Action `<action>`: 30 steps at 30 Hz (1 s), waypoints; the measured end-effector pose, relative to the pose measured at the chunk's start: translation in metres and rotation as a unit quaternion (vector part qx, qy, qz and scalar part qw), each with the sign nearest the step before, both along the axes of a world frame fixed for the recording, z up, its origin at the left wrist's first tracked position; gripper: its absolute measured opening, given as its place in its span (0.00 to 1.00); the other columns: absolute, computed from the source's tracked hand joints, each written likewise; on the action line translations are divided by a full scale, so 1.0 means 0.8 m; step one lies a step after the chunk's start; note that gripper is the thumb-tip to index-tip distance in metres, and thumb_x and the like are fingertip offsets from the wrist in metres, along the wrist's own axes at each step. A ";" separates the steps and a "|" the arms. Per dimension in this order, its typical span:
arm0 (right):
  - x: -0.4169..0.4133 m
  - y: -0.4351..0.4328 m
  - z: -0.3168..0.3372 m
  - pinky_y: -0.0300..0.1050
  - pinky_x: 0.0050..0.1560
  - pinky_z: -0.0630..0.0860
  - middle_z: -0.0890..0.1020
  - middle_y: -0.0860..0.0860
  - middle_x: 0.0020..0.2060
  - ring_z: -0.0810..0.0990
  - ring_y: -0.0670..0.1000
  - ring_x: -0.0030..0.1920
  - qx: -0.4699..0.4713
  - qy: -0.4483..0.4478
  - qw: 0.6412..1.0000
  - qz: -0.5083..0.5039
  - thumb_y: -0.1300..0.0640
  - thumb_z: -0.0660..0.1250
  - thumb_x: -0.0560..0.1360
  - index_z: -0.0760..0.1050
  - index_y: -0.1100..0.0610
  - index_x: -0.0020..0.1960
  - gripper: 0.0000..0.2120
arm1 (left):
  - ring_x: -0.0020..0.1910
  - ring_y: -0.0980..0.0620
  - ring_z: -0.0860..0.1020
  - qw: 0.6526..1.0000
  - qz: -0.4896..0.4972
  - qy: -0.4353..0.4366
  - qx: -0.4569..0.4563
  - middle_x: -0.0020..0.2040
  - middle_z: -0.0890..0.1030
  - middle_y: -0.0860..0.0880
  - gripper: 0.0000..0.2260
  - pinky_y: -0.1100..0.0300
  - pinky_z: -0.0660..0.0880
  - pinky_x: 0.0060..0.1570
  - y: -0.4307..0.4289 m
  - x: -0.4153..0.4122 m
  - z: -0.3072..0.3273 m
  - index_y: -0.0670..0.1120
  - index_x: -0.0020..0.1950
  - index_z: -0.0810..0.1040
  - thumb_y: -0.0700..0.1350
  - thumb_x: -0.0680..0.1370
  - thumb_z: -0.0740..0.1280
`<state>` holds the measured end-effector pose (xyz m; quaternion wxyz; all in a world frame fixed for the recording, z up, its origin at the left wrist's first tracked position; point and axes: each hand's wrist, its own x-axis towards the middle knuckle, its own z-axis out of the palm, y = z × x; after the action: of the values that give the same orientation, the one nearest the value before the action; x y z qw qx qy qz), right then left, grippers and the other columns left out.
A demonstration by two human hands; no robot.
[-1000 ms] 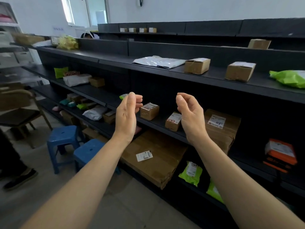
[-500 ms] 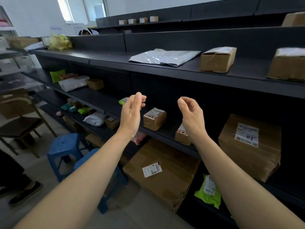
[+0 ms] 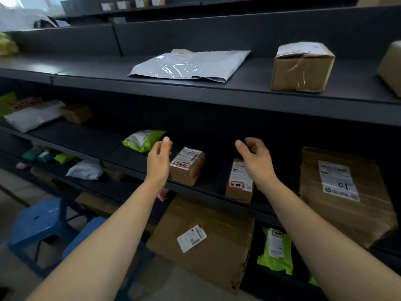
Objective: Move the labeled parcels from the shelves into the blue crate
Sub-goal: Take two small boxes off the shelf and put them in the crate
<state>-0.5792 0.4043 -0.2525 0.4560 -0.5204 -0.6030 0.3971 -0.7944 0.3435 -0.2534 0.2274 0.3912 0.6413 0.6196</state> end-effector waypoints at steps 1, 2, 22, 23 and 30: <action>-0.002 0.011 -0.009 0.46 0.65 0.68 0.73 0.53 0.66 0.69 0.53 0.68 -0.016 -0.010 1.000 -0.012 0.43 0.64 0.75 0.69 0.55 0.68 0.26 | 0.55 0.49 0.76 1.000 -0.006 -0.004 -0.015 0.50 0.77 0.51 0.12 0.58 0.69 0.55 0.011 -0.011 -0.008 0.47 0.54 0.74 0.52 0.81 0.56; -0.005 0.020 -0.016 0.49 0.66 0.68 0.72 0.54 0.67 0.68 0.55 0.69 -0.034 -0.020 0.999 -0.025 0.42 0.64 0.75 0.68 0.55 0.68 0.27 | 0.56 0.48 0.75 0.999 -0.016 -0.007 -0.031 0.49 0.77 0.51 0.12 0.57 0.69 0.56 0.023 -0.023 -0.016 0.47 0.55 0.74 0.53 0.81 0.57; -0.041 0.100 -0.117 0.51 0.49 0.80 0.82 0.59 0.55 0.82 0.56 0.51 -0.361 -0.020 0.910 -0.202 0.52 0.67 0.75 0.71 0.63 0.64 0.21 | 0.40 0.49 0.79 0.909 -0.203 0.006 -0.363 0.50 0.81 0.41 0.17 0.60 0.73 0.33 0.185 -0.109 -0.102 0.39 0.63 0.73 0.46 0.77 0.65; -0.043 0.100 -0.119 0.53 0.54 0.80 0.82 0.59 0.55 0.82 0.57 0.53 -0.361 -0.020 0.910 -0.202 0.53 0.68 0.75 0.73 0.63 0.63 0.20 | 0.39 0.49 0.79 0.900 -0.222 0.007 -0.376 0.49 0.81 0.41 0.16 0.60 0.73 0.34 0.188 -0.109 -0.104 0.39 0.62 0.74 0.46 0.77 0.66; -0.069 0.094 -0.133 0.49 0.50 0.79 0.81 0.58 0.58 0.82 0.57 0.54 -0.364 0.018 0.919 -0.146 0.58 0.67 0.76 0.69 0.58 0.66 0.19 | 0.42 0.49 0.81 0.872 -0.306 -0.009 -0.383 0.48 0.82 0.43 0.13 0.58 0.76 0.38 0.194 -0.077 -0.111 0.43 0.60 0.74 0.47 0.78 0.65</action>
<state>-0.6342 0.4795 -0.3592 0.2988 -0.7255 -0.3252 0.5278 -0.8557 0.4989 -0.3424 0.5433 0.4446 0.6745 0.2284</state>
